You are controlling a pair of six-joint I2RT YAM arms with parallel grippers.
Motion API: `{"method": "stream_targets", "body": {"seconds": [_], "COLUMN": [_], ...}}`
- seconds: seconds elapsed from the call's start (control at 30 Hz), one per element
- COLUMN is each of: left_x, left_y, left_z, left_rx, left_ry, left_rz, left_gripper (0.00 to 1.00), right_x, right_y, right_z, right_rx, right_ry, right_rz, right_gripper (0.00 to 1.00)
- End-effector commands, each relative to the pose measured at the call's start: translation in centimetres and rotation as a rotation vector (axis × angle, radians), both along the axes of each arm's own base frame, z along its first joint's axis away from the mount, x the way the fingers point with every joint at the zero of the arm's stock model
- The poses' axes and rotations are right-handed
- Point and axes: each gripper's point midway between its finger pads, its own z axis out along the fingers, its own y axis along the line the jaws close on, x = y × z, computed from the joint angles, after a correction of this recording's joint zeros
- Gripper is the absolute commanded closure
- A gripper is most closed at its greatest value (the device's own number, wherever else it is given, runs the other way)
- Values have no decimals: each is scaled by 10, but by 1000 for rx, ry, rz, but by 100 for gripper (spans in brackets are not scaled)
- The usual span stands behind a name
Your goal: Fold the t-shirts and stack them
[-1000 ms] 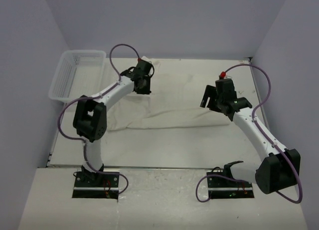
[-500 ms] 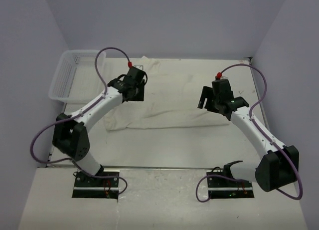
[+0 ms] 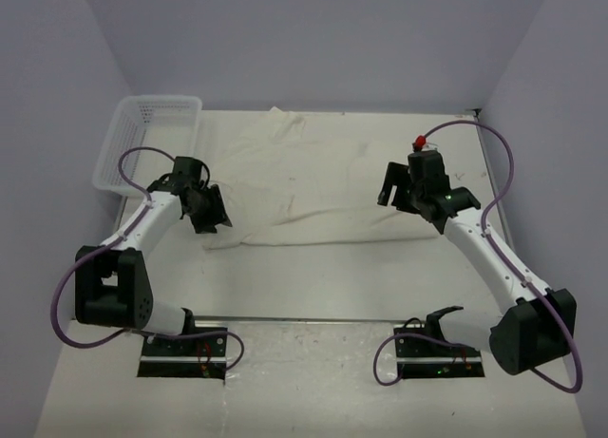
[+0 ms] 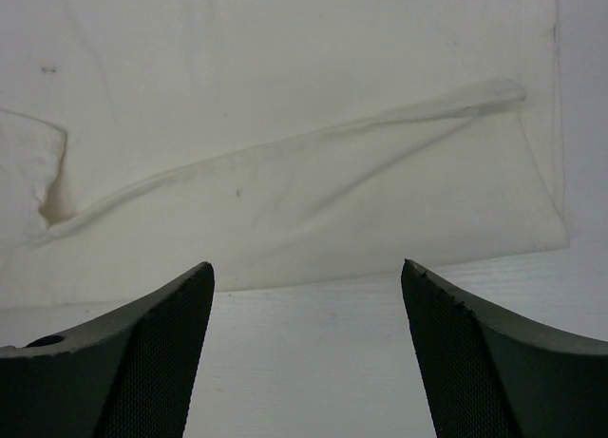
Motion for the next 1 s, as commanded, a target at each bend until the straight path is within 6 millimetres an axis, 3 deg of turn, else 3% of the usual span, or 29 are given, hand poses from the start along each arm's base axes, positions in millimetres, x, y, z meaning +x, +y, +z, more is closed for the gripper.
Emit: {"method": "stream_targets", "body": {"seconds": [0.0,0.2,0.4,0.97], "left_x": [-7,-17,-19,-24], "left_y": [-5,26,44,54], "left_z": [-9,-29,-26,-52], "left_rx": [-82,20,111,143], "left_ry": [51,127,107,179], "left_rz": [-9,56,128,136], "left_gripper": [51,54,51,51], "right_x": [3,3,7,12], "right_y": [2,1,4,-7], "right_z": [18,8,5,2], "right_rx": [6,2,8,-30], "right_ry": [-69,-34,-49,-22], "right_rz": [23,4,16,-38], "right_gripper": [20,20,19,19]}}
